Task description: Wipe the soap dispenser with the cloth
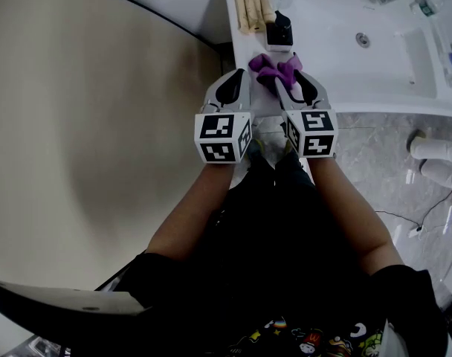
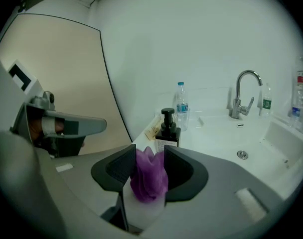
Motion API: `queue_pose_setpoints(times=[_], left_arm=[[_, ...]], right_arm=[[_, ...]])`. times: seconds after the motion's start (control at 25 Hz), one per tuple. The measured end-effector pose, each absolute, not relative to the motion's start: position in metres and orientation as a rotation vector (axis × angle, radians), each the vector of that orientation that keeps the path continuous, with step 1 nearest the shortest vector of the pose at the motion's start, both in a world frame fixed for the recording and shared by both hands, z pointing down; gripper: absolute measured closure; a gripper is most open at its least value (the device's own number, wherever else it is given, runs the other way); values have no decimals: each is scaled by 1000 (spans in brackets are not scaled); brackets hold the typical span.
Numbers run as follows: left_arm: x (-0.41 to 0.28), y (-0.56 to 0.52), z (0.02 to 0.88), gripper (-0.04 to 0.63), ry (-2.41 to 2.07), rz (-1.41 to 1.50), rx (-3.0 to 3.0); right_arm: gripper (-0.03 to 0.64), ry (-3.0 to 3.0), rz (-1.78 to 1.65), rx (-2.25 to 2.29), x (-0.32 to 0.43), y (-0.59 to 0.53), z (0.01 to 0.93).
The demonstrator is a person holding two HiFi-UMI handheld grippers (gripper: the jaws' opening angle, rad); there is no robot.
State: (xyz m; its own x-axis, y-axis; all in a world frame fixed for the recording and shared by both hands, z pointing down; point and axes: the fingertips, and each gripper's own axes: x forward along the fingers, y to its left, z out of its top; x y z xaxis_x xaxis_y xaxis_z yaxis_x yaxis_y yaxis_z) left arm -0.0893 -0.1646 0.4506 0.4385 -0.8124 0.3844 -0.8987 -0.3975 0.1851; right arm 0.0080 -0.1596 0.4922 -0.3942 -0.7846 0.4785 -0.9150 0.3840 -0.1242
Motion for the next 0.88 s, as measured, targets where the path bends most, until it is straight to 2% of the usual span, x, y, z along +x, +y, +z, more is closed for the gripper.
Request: queue_pose_setpoints(times=[0.12,0.24,0.48,0.88], left_arm=[[-82,-166,446,595,-1439,313,2354],[-75,-167,438,594,-1429,298,2376],[-61,-174,416,595,-1436,269,2435],[-46,-174,367,595,-1494,201,2524]], right_arm=[[433,-2346,493,1499,9,-156,466],[511,-2368,436,1546,14,-156,438],[590,-2407,303,1622,23,-162,391],[595,-2467,205,1627,31,-165,353]])
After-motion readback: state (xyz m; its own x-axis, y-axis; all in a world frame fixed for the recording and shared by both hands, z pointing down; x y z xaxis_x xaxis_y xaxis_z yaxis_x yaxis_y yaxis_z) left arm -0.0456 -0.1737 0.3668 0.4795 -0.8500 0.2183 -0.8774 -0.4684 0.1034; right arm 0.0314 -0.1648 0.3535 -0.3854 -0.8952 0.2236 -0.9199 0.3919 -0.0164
